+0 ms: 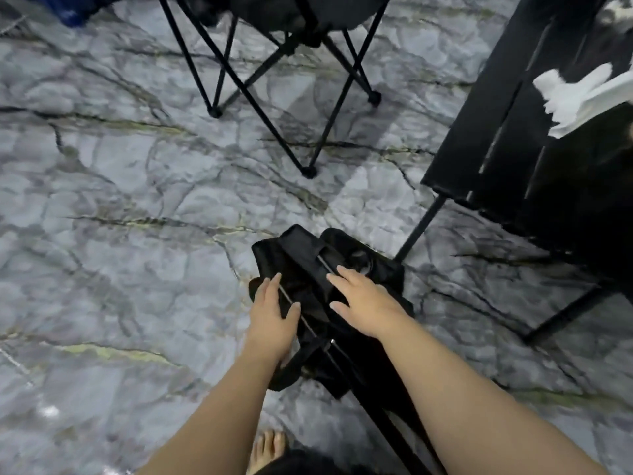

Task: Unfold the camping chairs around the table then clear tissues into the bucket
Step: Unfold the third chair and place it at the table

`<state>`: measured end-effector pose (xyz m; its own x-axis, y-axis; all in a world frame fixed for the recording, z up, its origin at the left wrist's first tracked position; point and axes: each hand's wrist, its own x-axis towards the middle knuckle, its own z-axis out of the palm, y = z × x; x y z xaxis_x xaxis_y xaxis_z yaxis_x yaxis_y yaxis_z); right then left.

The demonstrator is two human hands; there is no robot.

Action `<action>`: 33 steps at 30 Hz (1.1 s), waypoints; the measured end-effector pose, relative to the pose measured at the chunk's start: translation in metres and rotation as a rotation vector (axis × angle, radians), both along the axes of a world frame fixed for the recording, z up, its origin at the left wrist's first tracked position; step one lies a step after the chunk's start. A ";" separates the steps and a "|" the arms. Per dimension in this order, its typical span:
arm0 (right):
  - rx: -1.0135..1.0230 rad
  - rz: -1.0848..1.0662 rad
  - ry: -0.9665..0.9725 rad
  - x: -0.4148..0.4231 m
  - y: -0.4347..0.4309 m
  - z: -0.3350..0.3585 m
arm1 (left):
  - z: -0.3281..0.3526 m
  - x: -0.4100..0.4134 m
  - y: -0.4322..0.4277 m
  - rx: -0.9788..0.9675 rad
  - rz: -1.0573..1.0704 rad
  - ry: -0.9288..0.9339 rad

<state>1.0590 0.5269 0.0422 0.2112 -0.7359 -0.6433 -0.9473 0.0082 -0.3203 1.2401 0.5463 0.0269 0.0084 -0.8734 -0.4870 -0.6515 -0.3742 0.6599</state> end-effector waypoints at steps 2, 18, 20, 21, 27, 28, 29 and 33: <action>-0.092 0.055 -0.012 0.000 -0.021 -0.050 | -0.054 -0.002 -0.017 -0.054 0.041 -0.018; -0.269 -0.073 -0.402 0.019 -0.105 -0.190 | -0.176 0.006 -0.060 -0.198 0.338 0.140; -0.254 -0.103 -0.431 0.015 -0.105 -0.190 | -0.179 0.004 -0.053 -0.205 0.375 0.176; -0.251 -0.101 -0.429 0.013 -0.106 -0.189 | -0.181 0.003 -0.050 -0.204 0.396 0.208; -0.289 -0.139 -0.434 0.011 -0.112 -0.183 | -0.183 0.007 -0.046 -0.234 0.525 0.307; -0.288 -0.137 -0.434 0.011 -0.111 -0.182 | -0.182 0.008 -0.041 -0.237 0.519 0.321; -0.289 -0.127 -0.432 0.010 -0.110 -0.182 | -0.181 0.008 -0.035 -0.249 0.500 0.324; -0.239 -0.130 -0.471 0.003 -0.107 -0.181 | -0.182 0.007 -0.022 -0.249 0.395 0.336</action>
